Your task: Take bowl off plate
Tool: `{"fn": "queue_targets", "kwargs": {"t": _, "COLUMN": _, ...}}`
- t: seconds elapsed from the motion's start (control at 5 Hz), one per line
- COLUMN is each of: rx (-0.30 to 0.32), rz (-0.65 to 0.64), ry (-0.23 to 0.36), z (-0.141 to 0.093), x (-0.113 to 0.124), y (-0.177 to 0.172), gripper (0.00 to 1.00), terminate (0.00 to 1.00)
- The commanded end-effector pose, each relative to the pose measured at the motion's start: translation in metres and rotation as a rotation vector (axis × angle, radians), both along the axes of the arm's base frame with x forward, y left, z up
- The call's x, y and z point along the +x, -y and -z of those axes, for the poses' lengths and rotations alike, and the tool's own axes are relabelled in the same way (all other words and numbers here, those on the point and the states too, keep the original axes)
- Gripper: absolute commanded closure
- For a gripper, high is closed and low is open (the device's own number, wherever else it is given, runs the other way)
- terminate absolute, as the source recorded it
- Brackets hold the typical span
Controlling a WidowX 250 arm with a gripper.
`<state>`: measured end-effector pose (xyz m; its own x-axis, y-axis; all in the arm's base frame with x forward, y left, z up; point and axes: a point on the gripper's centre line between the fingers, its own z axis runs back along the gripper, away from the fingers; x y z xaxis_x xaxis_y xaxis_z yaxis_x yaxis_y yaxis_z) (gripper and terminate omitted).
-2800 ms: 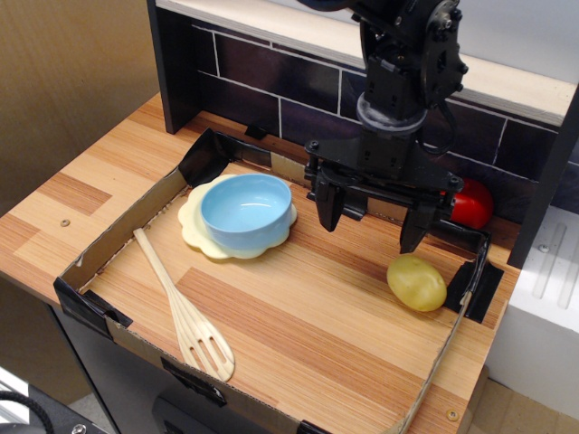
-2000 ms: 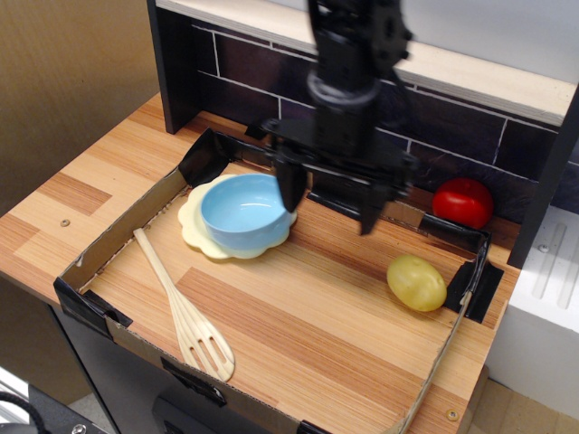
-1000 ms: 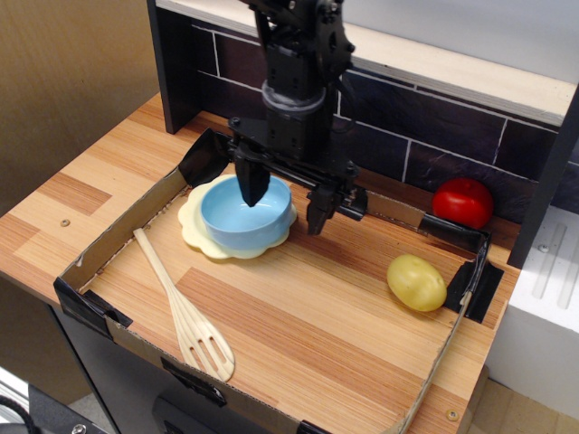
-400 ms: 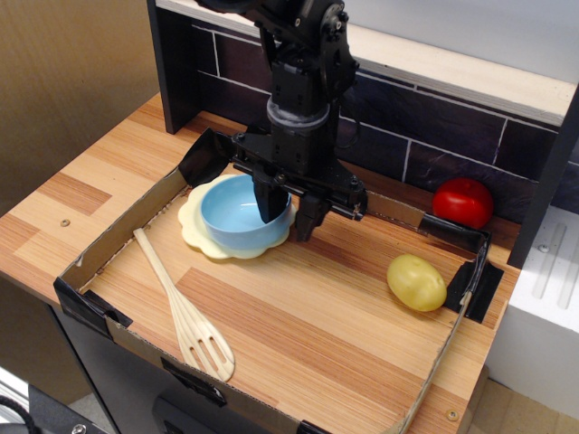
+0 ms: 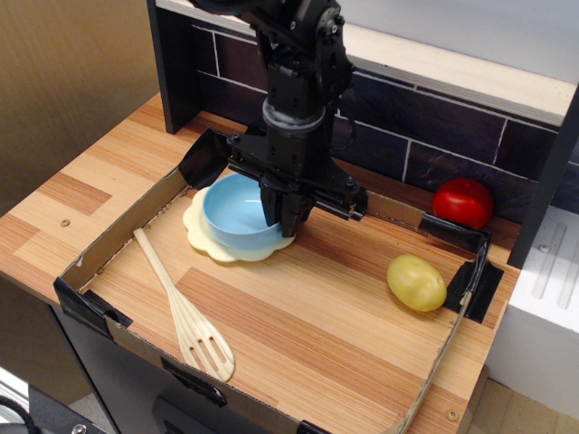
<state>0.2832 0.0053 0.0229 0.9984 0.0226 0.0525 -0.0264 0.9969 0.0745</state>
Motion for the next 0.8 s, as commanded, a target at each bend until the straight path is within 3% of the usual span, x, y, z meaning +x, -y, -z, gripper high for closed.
{"fn": "queue_targets", "kwargs": {"t": 0.0, "rx": -0.044, "rz": 0.006, "ry": 0.092, "z": -0.045, "x": -0.004, "y": 0.007, "gripper": 1.0, "terminate": 0.0}}
{"fn": "queue_targets", "kwargs": {"t": 0.4, "rx": -0.108, "rz": 0.121, "ry": 0.031, "z": -0.04, "x": -0.046, "y": 0.045, "gripper": 1.0, "terminate": 0.0}}
{"fn": "queue_targets", "kwargs": {"t": 0.6, "rx": -0.096, "rz": 0.188, "ry": 0.006, "z": -0.026, "x": -0.066, "y": 0.069, "gripper": 1.0, "terminate": 0.0}}
